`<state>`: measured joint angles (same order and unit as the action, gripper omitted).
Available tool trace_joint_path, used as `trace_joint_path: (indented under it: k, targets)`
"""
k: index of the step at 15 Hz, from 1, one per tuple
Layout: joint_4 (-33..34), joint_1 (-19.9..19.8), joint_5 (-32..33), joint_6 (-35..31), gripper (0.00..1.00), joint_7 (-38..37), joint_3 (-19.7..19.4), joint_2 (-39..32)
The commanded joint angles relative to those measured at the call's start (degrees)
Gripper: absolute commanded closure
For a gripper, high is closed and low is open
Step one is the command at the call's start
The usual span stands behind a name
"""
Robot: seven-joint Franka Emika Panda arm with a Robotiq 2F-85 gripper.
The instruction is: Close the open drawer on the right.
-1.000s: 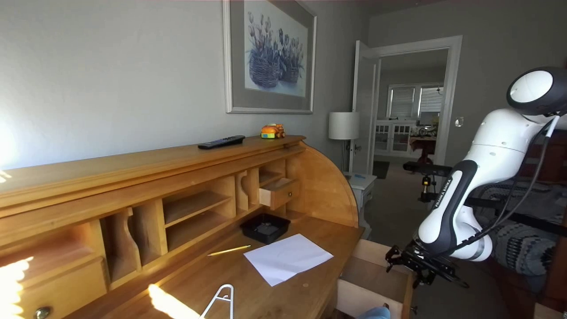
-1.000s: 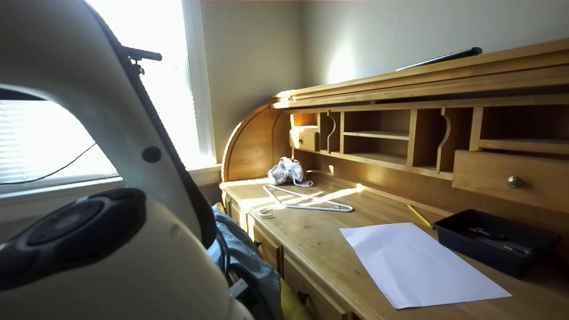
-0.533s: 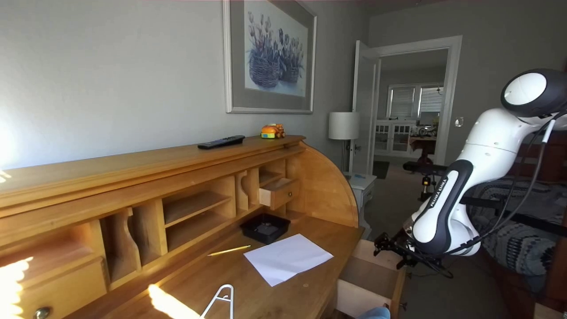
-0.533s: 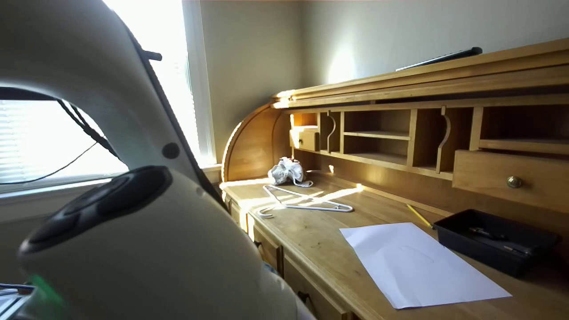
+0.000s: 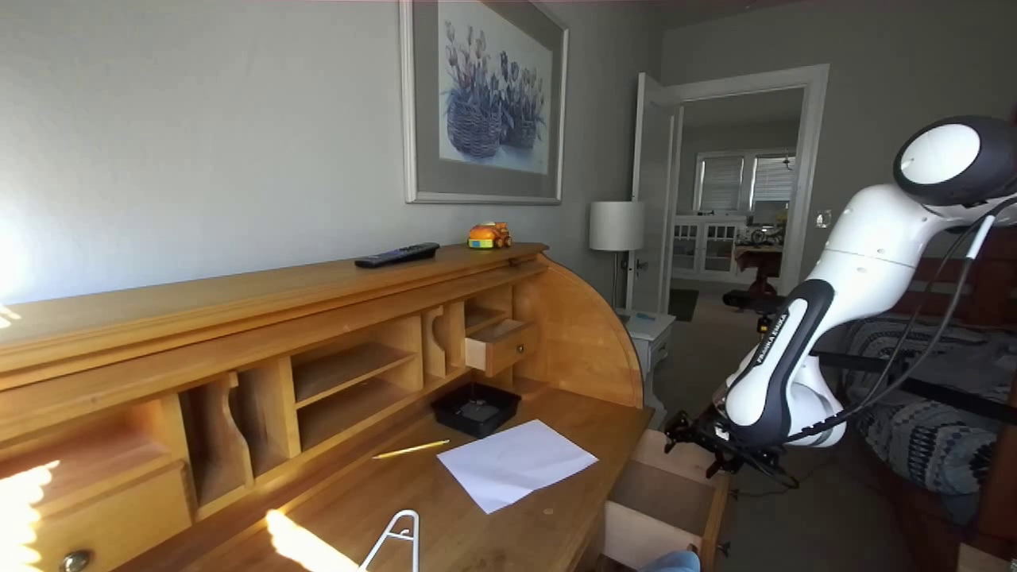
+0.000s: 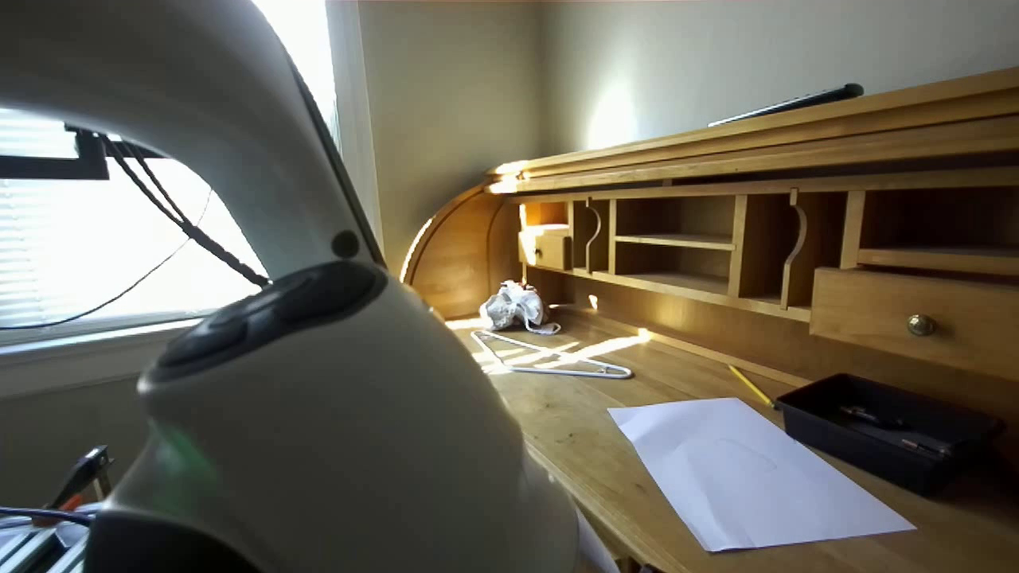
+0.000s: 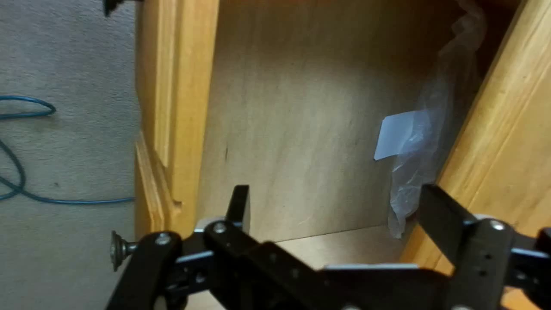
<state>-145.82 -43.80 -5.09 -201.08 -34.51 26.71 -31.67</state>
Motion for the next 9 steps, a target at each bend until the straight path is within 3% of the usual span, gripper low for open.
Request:
trace_joint_path:
  k: [1,4,5,7,9]
  targets:
    - [-7.0,1.8,-3.3,12.0,0.00,-2.0,-1.3,13.9]
    - [-9.4,-1.6,-2.0,24.2,0.00,-0.7,1.3,22.0]
    - [-8.8,-5.5,-1.2,29.1,0.00,1.4,4.9,22.7]
    - [-8.1,-7.6,-2.3,36.2,0.00,7.8,7.1,24.4]
    - [-7.5,-9.1,-1.9,38.5,0.00,15.2,7.5,24.4]
